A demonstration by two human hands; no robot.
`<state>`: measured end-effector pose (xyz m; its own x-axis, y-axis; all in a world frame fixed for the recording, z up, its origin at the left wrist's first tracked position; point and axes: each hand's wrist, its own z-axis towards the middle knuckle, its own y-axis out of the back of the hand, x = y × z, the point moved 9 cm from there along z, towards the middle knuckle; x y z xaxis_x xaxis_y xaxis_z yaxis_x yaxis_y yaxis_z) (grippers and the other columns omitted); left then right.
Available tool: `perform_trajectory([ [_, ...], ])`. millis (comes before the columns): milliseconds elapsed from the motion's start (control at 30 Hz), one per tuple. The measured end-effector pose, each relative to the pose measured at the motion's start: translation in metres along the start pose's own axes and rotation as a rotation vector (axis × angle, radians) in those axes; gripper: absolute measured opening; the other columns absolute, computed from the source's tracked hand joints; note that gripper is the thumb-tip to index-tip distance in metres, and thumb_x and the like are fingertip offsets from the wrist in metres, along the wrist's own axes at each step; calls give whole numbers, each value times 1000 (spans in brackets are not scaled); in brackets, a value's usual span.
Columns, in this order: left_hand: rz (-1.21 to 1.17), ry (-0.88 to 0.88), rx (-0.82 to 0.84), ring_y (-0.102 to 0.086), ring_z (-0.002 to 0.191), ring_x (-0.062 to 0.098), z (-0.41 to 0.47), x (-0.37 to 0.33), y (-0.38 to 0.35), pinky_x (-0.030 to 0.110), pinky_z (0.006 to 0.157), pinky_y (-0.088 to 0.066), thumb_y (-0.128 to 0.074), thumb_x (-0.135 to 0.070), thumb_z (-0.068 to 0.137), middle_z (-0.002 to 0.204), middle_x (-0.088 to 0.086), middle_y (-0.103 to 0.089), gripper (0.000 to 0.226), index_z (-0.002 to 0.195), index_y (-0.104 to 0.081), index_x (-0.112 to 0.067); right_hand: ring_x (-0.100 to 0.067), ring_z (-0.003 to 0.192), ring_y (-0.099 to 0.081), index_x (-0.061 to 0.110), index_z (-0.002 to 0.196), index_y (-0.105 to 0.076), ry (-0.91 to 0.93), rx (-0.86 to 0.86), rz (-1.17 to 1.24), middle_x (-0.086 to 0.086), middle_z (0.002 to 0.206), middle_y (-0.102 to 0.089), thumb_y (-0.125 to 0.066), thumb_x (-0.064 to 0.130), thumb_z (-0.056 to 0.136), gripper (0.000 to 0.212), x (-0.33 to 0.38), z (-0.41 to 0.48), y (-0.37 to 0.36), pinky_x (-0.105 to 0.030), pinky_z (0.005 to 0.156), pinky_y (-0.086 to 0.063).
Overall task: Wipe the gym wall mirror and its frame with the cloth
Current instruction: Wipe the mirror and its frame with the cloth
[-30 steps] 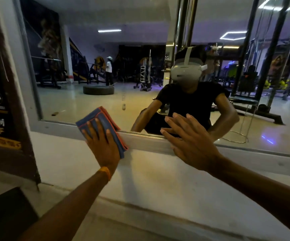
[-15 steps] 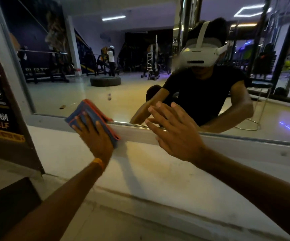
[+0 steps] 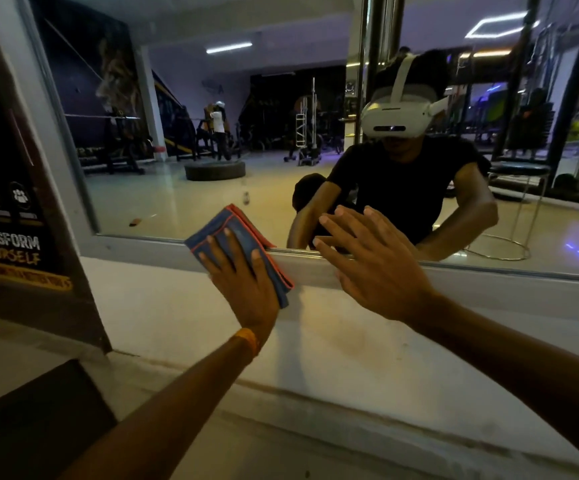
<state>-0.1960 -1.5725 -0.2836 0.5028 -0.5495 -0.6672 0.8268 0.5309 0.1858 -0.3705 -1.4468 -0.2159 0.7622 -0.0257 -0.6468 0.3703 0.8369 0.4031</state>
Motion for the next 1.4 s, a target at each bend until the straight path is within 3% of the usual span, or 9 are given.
perform_trajectory([
  [200, 20, 206, -6, 8, 158, 43, 65, 86, 48, 61, 127, 2, -25, -47, 105, 172, 16, 2, 71, 165, -8, -12, -40, 155, -23, 19, 156, -43, 13, 8, -20, -19, 167, -25, -53, 40, 99, 62, 3, 0, -1, -60, 124, -20],
  [400, 102, -82, 126, 23, 157, 26, -16, -9, -9, 42, 124, 20, -16, -58, 108, 173, 12, 9, 74, 166, -10, -13, -41, 154, -26, 21, 157, -41, 12, 19, -68, -18, 167, -27, -61, 40, 97, 66, 5, 2, -3, -59, 125, -18],
  [500, 102, -108, 93, 24, 157, 21, 3, 5, -1, 40, 125, 18, -15, -61, 107, 173, 13, 3, 76, 165, -15, -11, -40, 155, -23, 22, 158, -38, 23, 33, -86, -18, 167, -26, -58, 40, 98, 67, 4, 2, -2, -59, 125, -18],
  [633, 159, -52, 36, 8, 158, 38, 63, 70, 41, 52, 127, 4, -22, -54, 108, 173, 15, -1, 74, 166, -10, -10, -39, 157, -14, 24, 160, -34, 14, 16, -97, -14, 169, -20, -47, 42, 102, 62, 1, 11, 3, -61, 126, -14],
  [767, 205, -65, 100, 11, 158, 37, 76, 80, 53, 39, 124, 20, -20, -56, 107, 173, 15, 3, 75, 166, -7, -12, -38, 158, -12, 25, 162, -29, 21, 59, -103, -14, 171, -16, -48, 45, 103, 65, 13, 35, -5, -59, 126, -13],
  [933, 163, -195, 180, 23, 156, 27, 33, 25, 25, 42, 123, 23, -20, -58, 107, 173, 14, 9, 75, 166, -5, -14, -38, 158, -14, 25, 161, -33, -24, 88, -59, -14, 170, -19, -50, 46, 102, 64, 32, 48, -10, -59, 126, -13],
  [1067, 88, -98, 123, 12, 157, 37, 62, 52, 39, 51, 122, 9, -23, -52, 107, 172, 16, 2, 71, 165, -8, -13, -37, 158, -13, 24, 162, -31, -33, 110, -53, -14, 171, -18, -48, 43, 103, 65, 28, 40, -8, -60, 125, -17],
  [1200, 124, 64, 55, 3, 156, 50, 120, 118, 76, 51, 121, 8, -29, -45, 107, 171, 21, -3, 71, 164, -10, -7, -36, 159, -7, 24, 163, -27, -70, 164, -46, -13, 172, -13, -42, 48, 105, 65, 25, 34, -8, -61, 125, -16],
  [1400, 76, -15, 184, 12, 157, 42, 69, 95, 52, 54, 123, 9, -27, -46, 109, 172, 17, 8, 71, 166, -1, -12, -37, 159, -10, 25, 162, -32, -87, 170, -1, -13, 171, -17, -41, 44, 103, 63, 59, 58, -9, -61, 125, -15],
])
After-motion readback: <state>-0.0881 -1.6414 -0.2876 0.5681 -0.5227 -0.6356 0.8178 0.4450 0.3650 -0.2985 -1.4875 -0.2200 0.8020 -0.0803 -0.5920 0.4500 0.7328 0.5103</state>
